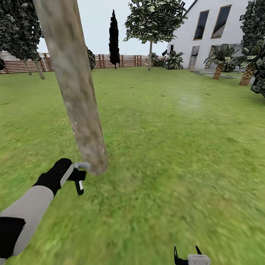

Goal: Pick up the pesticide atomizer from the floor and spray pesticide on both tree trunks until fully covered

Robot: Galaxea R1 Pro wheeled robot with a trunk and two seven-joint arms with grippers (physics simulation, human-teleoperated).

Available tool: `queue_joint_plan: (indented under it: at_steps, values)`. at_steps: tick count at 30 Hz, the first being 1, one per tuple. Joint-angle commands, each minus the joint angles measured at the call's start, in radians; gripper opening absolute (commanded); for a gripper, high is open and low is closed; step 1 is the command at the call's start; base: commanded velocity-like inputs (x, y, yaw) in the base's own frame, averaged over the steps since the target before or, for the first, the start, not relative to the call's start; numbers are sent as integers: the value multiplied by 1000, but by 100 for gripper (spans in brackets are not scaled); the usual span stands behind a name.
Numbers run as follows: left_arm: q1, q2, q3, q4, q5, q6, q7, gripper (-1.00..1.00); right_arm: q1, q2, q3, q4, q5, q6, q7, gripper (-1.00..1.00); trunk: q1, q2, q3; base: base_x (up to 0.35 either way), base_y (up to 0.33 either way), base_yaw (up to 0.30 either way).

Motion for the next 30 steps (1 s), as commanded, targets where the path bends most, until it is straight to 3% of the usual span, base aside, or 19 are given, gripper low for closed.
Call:
queue_joint_plan:
  at_steps: [1,3,7,9,12,13,15,18,21,23,26,28,30]
  values:
    - [0,-7,-1,-2,-3,0,0,-100,0,0,0,0,0,0,0,100,0,0,0,320,-46,0]
    - [0,-22,-2,-3,-5,-1,1,-100,0,0,0,0,0,0,0,100,0,0,0,60,-11,0]
    - [0,40,-1,0,-3,-2,-15,-100,0,0,0,0,0,0,0,100,0,0,0,2,0,0]
    - [1,32,-5,-1,-3,-5,-21,-100,0,1,1,0,0,0,0,100,0,0,0,0,0,0]
    - [0,-21,-5,-2,-4,-7,-36,-100,0,2,0,0,1,-1,0,100,0,0,0,0,0,0]
    - [0,-25,-5,-3,-4,-7,-38,-100,0,2,0,0,1,-1,0,100,0,0,0,0,0,0]
    - [0,-13,-2,-2,-4,-5,-47,-100,2,1,0,0,0,-1,-1,100,0,0,0,0,0,0]
    - [1,52,-4,-3,-10,-8,-124,-100,27,0,0,0,-1,-4,-5,100,0,0,0,0,0,0]
    - [1,50,-11,-5,-14,-10,-137,-100,42,1,0,-1,-2,-4,-2,100,0,0,0,0,0,0]
    - [0,23,-11,-38,-16,-1,-132,-100,44,1,0,-2,-4,-2,-2,100,0,0,0,0,0,0]
    - [0,12,-12,-85,-16,22,-130,-100,44,2,0,-2,-5,-3,-2,100,0,0,0,0,0,0]
    - [0,24,-11,-112,-18,50,-131,-100,44,2,0,-2,-5,-2,-2,100,0,0,0,0,0,0]
    - [0,60,-5,-123,-15,56,-137,-100,44,2,0,-2,-5,-2,-2,100,0,0,0,0,0,0]
